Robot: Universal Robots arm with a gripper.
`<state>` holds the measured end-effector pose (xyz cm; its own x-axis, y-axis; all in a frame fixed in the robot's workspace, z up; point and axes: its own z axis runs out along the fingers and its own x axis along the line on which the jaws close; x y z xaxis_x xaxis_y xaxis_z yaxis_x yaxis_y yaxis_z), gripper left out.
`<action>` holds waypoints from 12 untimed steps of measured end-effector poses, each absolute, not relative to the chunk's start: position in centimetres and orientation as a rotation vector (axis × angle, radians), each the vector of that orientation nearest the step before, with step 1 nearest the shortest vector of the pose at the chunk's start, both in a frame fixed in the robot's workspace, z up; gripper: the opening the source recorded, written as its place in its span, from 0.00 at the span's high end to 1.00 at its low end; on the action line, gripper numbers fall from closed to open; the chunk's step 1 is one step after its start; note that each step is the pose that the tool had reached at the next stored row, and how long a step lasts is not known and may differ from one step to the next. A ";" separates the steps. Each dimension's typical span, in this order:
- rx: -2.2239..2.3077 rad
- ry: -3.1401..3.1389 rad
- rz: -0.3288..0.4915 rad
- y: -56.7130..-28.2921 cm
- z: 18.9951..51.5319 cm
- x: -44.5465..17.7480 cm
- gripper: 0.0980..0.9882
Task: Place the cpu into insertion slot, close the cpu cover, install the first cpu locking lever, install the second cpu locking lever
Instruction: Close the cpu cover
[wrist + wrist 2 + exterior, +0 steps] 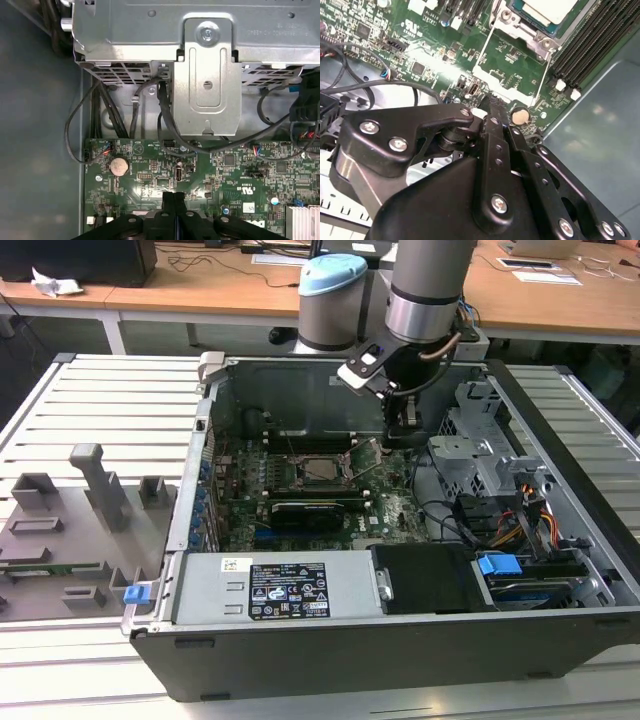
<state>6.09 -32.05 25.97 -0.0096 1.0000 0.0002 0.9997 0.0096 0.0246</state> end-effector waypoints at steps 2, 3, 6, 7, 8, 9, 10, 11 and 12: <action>2.183 2.236 0.028 -32.0 25.8 6.4 0.99; 2.180 2.239 0.027 -32.0 25.8 6.4 0.99; 2.173 2.247 0.026 -32.0 25.5 6.5 0.99; 2.170 2.249 0.026 -32.0 25.3 6.6 0.99; 2.169 2.252 0.025 -32.0 25.0 6.6 0.99; 2.167 2.253 0.025 -32.0 24.9 6.6 0.99; 2.167 2.253 0.025 -32.0 24.9 6.6 0.99; 2.166 2.254 0.025 -32.0 24.9 6.5 0.99; 2.166 2.254 0.025 -32.0 24.9 6.4 0.99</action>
<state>6.38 -32.04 24.93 -0.0394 0.9992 -0.0001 0.9990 0.0394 0.0221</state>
